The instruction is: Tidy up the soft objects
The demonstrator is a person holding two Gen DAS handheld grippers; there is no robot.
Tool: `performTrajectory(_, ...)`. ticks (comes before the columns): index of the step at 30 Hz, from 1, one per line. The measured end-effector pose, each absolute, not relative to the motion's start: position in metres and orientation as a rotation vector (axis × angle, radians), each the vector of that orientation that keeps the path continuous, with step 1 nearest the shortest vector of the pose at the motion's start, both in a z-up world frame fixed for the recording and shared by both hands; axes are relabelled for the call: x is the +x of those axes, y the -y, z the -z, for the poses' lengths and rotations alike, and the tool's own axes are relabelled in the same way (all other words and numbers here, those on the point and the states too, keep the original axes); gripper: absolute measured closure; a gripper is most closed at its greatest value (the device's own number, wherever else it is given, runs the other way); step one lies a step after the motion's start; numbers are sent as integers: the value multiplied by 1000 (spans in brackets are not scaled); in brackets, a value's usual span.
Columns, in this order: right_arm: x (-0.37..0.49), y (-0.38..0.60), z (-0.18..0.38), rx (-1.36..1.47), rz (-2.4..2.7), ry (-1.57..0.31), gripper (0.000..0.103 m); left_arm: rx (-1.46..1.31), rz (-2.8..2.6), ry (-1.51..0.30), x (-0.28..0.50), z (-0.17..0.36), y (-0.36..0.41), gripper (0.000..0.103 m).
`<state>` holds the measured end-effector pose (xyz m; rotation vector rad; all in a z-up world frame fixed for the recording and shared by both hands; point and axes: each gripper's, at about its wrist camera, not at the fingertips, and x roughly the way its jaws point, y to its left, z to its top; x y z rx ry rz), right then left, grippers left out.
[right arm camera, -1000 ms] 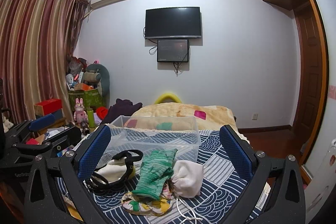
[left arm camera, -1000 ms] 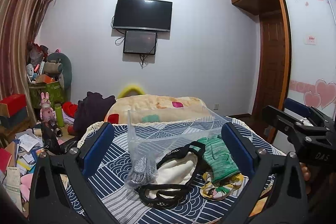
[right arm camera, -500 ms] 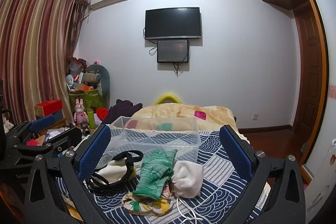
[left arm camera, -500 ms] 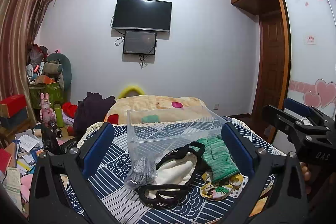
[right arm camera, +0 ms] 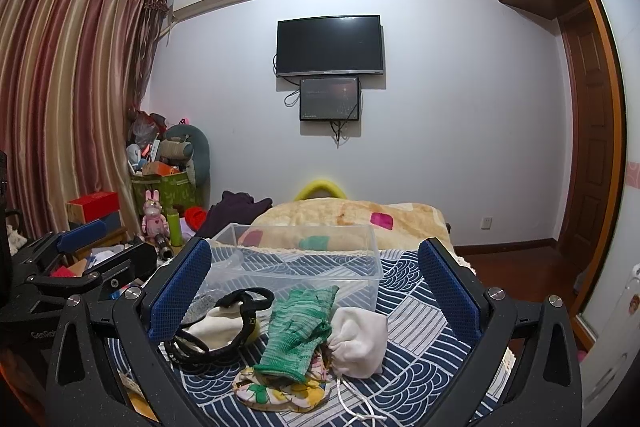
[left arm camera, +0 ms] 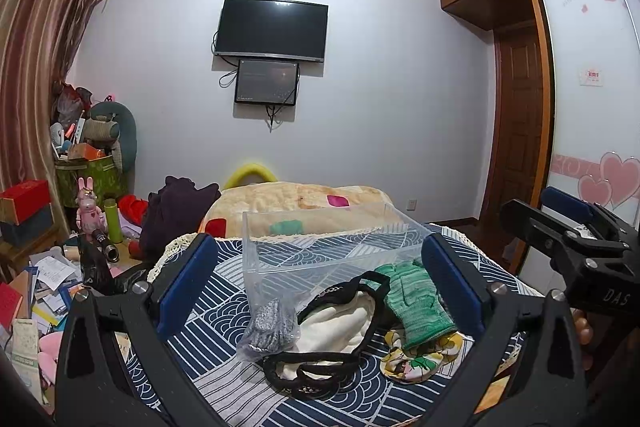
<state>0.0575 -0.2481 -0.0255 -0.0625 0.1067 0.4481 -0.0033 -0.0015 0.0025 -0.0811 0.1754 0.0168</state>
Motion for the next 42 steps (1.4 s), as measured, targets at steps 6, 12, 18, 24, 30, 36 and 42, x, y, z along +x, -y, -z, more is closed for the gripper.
performTrajectory(6,58,248,26,-62,-449,-107,0,-81,-17,-174,-4,-3,2,0)
performTrajectory(12,56,248,26,-61,-449,-105,0,-83,-19,-174,-4,-5,2,0)
performTrajectory(18,54,249,25,-56,-450,-91,0,-87,-8,-195,-3,-3,-1,0)
performTrajectory(24,60,253,30,-46,-432,-107,0,-155,-3,-237,5,4,-13,0)
performTrajectory(30,74,264,40,4,-455,-176,13,-163,-38,-306,19,17,-25,19)
performTrajectory(36,89,270,52,23,-437,-263,27,-208,-44,-393,36,36,-37,31)
performTrajectory(42,104,272,66,5,-403,-352,43,-210,-57,-477,54,53,-43,41)
